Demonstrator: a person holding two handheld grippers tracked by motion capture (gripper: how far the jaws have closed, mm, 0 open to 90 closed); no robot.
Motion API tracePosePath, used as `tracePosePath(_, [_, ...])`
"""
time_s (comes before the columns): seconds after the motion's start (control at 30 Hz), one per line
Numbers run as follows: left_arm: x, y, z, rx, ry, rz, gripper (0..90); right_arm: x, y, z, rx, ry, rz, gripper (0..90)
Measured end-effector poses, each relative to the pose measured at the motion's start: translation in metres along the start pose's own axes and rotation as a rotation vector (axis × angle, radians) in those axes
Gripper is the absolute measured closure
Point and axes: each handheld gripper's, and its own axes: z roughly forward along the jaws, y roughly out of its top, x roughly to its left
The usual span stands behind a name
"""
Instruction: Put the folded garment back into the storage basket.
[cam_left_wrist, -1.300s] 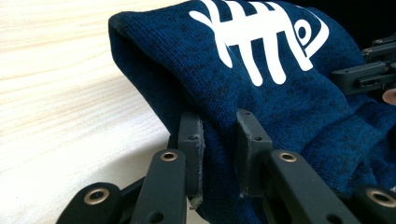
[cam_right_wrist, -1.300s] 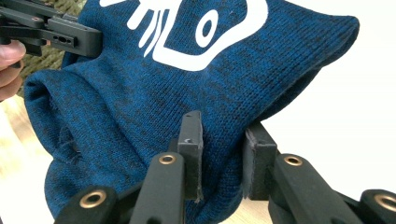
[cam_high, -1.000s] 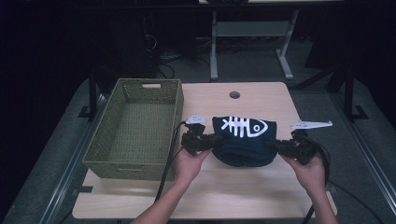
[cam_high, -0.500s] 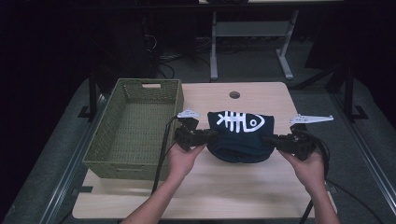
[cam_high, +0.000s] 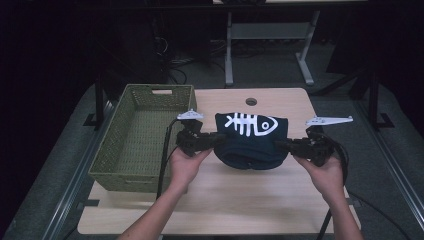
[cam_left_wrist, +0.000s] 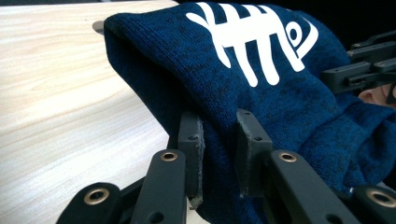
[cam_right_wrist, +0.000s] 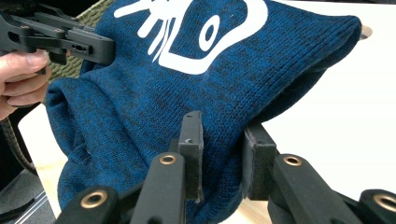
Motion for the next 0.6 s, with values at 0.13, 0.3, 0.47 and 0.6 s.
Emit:
tracePosePath(0.13, [0.001, 0.002, -0.006, -0.005, -0.002, 0.010, 74.8, 0.004, 0.005, 0.001, -0.006, 0.004, -0.005, 73.2])
tracePosePath(0.3, [0.004, 0.004, -0.013, -0.009, -0.003, 0.016, 74.8, 0.009, 0.009, 0.002, -0.005, 0.012, -0.008, 73.2])
tracePosePath(0.47, [0.007, 0.006, -0.022, -0.014, 0.002, 0.016, 74.8, 0.014, 0.015, 0.006, -0.008, 0.021, -0.015, 73.1])
tracePosePath(0.6, [0.009, 0.007, -0.028, -0.018, 0.006, 0.014, 74.8, 0.018, 0.019, 0.008, -0.010, 0.026, -0.025, 73.1])
